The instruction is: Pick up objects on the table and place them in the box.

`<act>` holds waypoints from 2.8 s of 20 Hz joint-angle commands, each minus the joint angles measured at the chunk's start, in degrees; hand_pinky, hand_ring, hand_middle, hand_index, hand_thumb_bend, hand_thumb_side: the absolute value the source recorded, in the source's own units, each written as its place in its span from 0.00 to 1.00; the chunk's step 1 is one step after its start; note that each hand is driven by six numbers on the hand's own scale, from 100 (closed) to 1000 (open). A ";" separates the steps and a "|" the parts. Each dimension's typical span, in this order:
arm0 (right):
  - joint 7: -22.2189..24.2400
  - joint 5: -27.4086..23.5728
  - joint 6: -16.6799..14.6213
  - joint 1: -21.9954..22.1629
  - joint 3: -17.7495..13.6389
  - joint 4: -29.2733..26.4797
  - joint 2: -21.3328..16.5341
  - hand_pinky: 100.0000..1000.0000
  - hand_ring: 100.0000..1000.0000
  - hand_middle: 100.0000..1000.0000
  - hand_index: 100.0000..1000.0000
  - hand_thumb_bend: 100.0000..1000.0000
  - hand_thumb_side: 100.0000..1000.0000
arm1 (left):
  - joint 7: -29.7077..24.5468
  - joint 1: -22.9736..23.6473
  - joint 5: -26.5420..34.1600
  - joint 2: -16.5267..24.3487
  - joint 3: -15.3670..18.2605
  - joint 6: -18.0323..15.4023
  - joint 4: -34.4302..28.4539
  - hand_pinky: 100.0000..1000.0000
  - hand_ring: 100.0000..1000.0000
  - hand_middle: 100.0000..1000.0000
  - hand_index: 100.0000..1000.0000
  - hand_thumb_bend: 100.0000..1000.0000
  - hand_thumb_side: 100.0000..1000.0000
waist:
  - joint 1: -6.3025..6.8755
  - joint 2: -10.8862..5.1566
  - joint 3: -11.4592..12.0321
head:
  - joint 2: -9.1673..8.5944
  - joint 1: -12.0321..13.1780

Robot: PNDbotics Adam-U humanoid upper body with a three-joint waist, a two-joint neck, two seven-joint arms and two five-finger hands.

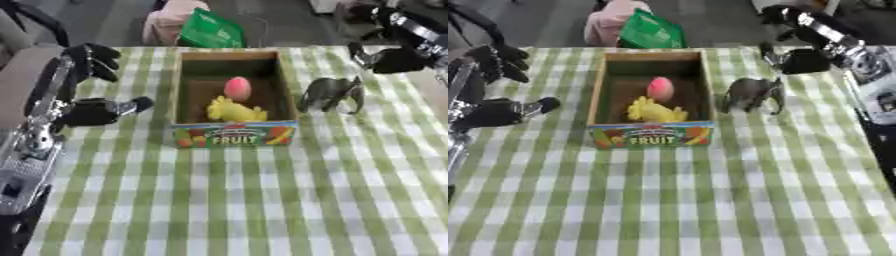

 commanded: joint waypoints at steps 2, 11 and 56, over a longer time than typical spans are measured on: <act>0.26 4.36 -1.68 -2.60 -1.37 6.01 1.17 0.86 1.00 0.88 0.98 0.00 0.13 | -0.33 -0.56 2.31 0.74 0.83 0.22 -1.22 0.60 0.46 0.47 0.64 0.79 0.03 | 0.13 -0.77 0.35 | -0.74 -0.64; -2.91 13.01 -7.43 -3.95 -2.05 20.07 2.16 0.86 1.00 0.87 0.98 0.00 0.16 | -0.85 0.19 2.53 0.57 1.02 0.30 -0.72 0.60 0.46 0.47 0.65 0.80 0.04 | 0.08 -0.73 0.44 | -0.63 -0.87; -3.17 29.98 -20.69 -14.09 -3.68 14.89 14.03 0.73 0.77 0.33 0.50 0.00 0.15 | -1.26 1.23 3.33 -1.81 1.10 0.08 -1.52 0.60 0.46 0.46 0.64 0.80 0.04 | -0.13 -1.46 2.94 | -0.35 -2.88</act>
